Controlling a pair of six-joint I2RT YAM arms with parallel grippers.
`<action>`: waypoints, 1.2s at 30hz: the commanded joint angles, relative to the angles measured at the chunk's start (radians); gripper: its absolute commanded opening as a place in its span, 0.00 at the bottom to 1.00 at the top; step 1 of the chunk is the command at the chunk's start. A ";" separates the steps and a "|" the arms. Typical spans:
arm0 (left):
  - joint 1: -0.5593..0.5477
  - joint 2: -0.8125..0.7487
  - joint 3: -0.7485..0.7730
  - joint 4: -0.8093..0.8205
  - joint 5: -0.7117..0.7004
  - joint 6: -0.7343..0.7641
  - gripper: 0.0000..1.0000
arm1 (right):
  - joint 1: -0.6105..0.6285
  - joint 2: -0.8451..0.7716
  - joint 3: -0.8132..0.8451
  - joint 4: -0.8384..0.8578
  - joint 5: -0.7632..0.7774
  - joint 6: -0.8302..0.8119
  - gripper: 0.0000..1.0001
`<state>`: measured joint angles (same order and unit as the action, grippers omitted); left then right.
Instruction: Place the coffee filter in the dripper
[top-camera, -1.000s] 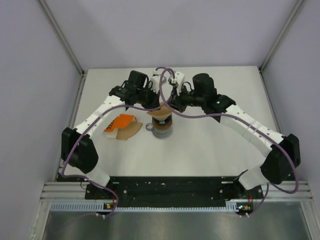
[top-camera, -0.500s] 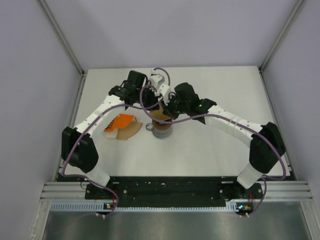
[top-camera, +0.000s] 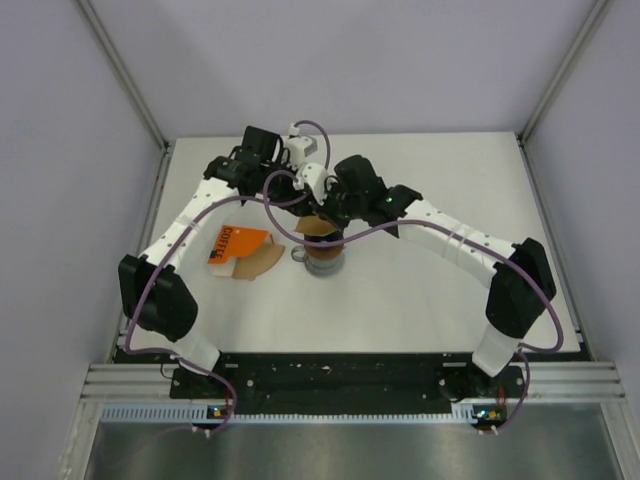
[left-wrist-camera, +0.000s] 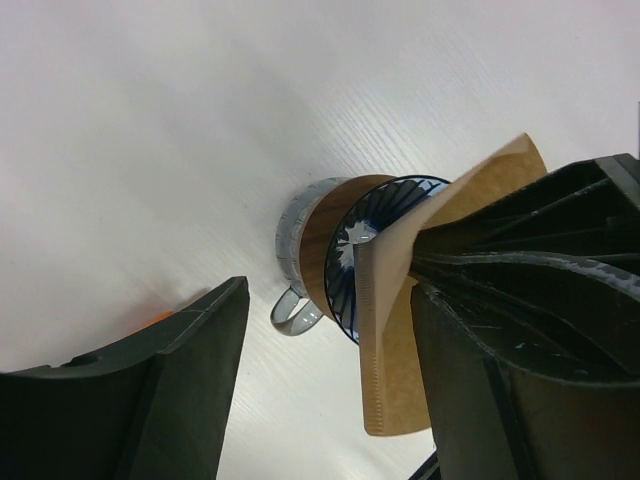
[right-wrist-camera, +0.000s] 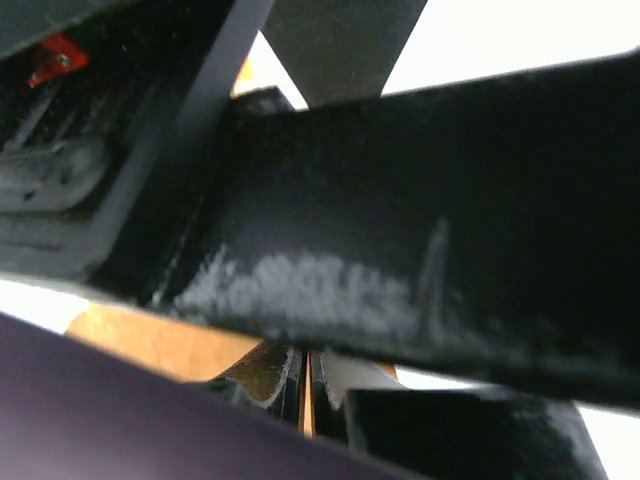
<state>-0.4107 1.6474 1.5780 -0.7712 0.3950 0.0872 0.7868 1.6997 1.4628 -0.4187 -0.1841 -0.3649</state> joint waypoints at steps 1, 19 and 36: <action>0.023 -0.038 0.102 0.017 0.177 0.011 0.74 | 0.032 0.080 0.037 -0.173 -0.002 -0.069 0.00; 0.326 -0.021 0.014 0.098 0.371 -0.233 0.75 | 0.046 0.149 0.109 -0.273 -0.008 -0.085 0.00; 0.378 -0.162 -0.229 0.116 0.317 -0.498 0.63 | 0.077 0.348 0.326 -0.440 0.080 -0.013 0.00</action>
<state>-0.0319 1.5768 1.3781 -0.6800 0.7166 -0.3534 0.8425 2.0029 1.7531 -0.8146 -0.1375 -0.4053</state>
